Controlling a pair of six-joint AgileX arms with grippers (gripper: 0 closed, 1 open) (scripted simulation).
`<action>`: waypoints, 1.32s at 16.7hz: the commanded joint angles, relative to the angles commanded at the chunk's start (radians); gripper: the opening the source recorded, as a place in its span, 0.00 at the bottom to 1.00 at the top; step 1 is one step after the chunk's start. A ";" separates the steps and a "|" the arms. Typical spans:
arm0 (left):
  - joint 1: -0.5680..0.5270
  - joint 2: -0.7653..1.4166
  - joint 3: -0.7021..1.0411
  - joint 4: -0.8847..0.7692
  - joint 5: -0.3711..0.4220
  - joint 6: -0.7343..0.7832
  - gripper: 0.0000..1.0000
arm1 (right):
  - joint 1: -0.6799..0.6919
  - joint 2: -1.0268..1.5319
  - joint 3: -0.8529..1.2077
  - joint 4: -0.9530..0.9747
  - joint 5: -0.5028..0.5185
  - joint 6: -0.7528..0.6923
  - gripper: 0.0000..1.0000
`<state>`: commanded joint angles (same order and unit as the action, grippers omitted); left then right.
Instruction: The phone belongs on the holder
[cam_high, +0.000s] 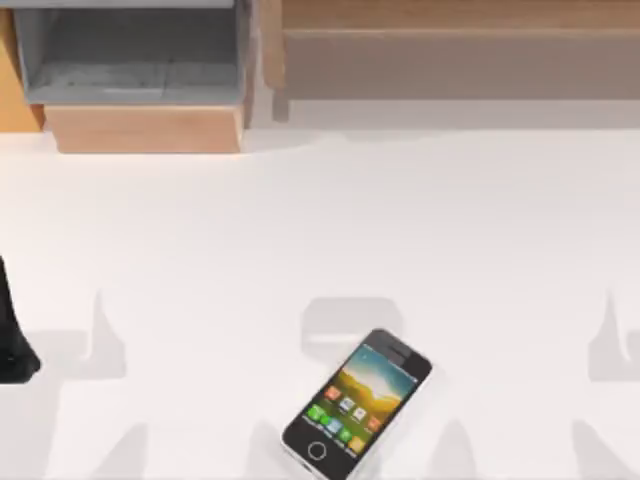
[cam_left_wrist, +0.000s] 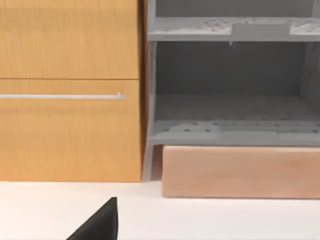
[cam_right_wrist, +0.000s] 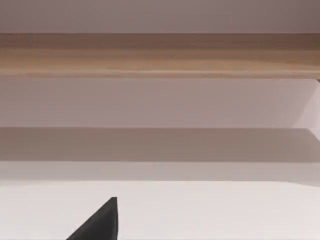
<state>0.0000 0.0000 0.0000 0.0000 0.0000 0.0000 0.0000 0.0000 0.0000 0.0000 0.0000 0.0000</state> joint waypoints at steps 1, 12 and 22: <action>0.000 0.000 0.000 0.000 0.000 0.000 1.00 | 0.000 0.000 0.000 0.000 0.000 0.000 1.00; 0.000 0.000 0.000 0.000 0.000 0.000 1.00 | 0.184 0.573 0.379 -0.323 0.017 0.529 1.00; 0.000 0.000 0.000 0.000 0.000 0.000 1.00 | 0.587 1.691 0.998 -0.881 0.033 1.308 1.00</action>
<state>0.0000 0.0000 0.0000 0.0000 0.0000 0.0000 0.5873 1.6909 0.9979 -0.8810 0.0328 1.3076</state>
